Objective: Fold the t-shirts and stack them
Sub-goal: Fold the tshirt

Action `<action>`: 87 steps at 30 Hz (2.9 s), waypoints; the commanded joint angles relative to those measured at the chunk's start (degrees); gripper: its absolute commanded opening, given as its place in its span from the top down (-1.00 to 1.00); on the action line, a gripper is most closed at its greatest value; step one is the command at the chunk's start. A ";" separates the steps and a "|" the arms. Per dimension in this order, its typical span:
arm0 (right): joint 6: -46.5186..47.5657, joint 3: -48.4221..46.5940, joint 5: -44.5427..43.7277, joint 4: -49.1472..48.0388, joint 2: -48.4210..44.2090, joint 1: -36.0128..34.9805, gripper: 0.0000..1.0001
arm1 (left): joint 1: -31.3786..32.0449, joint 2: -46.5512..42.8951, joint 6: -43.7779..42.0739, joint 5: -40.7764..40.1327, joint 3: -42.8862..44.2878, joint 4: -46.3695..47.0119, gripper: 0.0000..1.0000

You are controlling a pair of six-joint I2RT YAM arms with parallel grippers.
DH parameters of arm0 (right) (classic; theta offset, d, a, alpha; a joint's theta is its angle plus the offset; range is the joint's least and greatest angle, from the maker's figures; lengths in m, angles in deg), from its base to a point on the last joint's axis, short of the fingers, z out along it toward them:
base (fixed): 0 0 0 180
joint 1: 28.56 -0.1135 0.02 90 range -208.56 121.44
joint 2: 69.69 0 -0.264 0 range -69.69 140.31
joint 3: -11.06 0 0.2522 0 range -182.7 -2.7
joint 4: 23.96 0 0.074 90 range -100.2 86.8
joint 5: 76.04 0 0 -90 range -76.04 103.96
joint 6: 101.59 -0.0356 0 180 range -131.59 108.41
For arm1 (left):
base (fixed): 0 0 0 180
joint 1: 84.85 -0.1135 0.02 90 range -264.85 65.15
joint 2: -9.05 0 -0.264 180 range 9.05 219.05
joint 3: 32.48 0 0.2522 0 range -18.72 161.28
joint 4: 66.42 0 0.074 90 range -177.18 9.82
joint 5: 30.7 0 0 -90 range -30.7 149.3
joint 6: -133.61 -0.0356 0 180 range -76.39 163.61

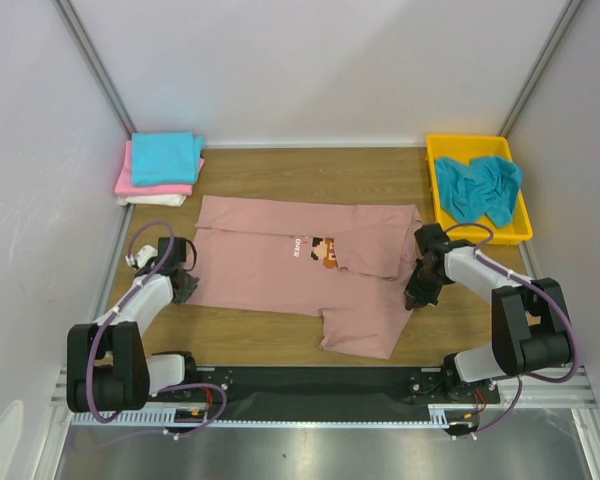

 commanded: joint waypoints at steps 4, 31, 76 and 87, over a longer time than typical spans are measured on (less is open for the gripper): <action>3.37 -1.11 -8.04 2.17 1.70 1.66 1.00 | -0.90 -4.58 -2.44 -0.69 0.94 -5.29 0.64; 9.52 -31.61 -2.94 -10.38 16.27 2.89 1.00 | 4.09 10.78 -20.11 15.23 25.54 16.95 0.49; 10.31 -62.46 -4.79 -7.66 51.97 7.46 1.00 | 5.78 62.55 -14.31 16.28 72.89 2.19 0.58; 12.77 -68.25 -2.94 -6.69 48.30 7.20 1.00 | 5.78 63.54 -19.22 18.83 80.92 2.61 0.54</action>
